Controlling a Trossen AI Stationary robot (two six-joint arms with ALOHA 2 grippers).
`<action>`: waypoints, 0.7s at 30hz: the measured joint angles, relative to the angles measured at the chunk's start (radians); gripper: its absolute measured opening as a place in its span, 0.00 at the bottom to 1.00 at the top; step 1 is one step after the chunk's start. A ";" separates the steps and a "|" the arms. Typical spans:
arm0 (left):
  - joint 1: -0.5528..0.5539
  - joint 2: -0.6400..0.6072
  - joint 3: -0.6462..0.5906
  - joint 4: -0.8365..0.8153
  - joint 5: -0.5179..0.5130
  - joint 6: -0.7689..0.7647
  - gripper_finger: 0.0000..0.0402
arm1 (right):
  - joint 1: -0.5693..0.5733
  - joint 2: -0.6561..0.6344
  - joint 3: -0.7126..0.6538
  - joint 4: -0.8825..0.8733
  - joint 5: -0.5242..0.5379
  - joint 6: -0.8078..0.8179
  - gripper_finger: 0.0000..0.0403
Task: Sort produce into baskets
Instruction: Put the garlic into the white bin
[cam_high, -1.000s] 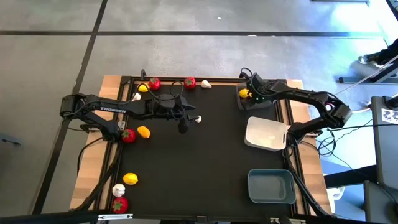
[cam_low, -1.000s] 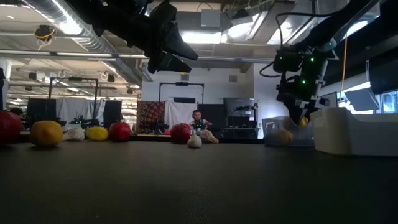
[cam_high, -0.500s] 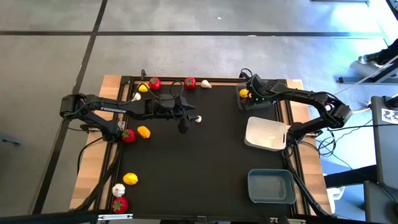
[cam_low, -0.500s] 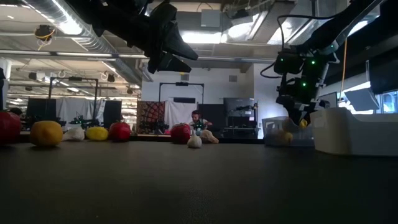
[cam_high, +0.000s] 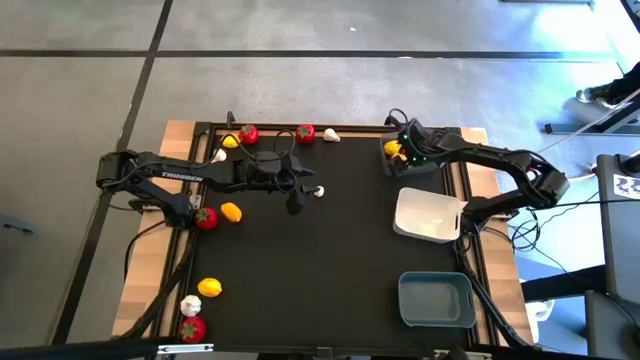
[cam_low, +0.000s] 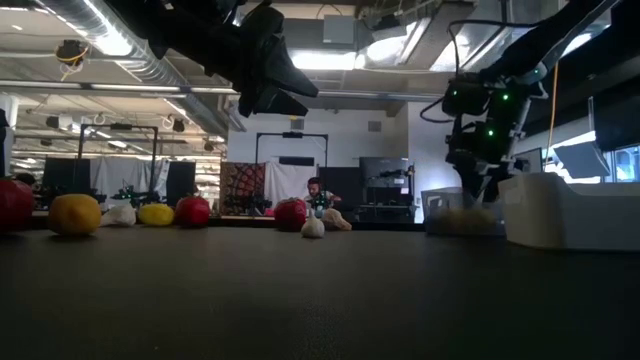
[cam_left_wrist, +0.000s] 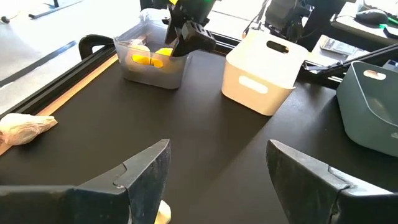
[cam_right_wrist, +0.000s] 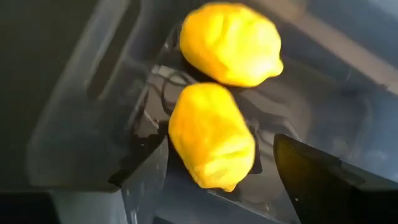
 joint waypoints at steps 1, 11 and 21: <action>0.000 0.000 0.000 0.000 0.000 0.004 0.65 | 0.000 -0.019 0.000 -0.001 0.000 0.000 0.72; -0.005 0.000 0.000 0.000 0.000 0.055 0.65 | 0.140 -0.263 0.000 0.016 -0.149 0.007 0.72; -0.016 0.000 0.000 -0.050 0.000 0.119 0.65 | 0.467 -0.323 0.001 0.120 -0.158 0.032 0.72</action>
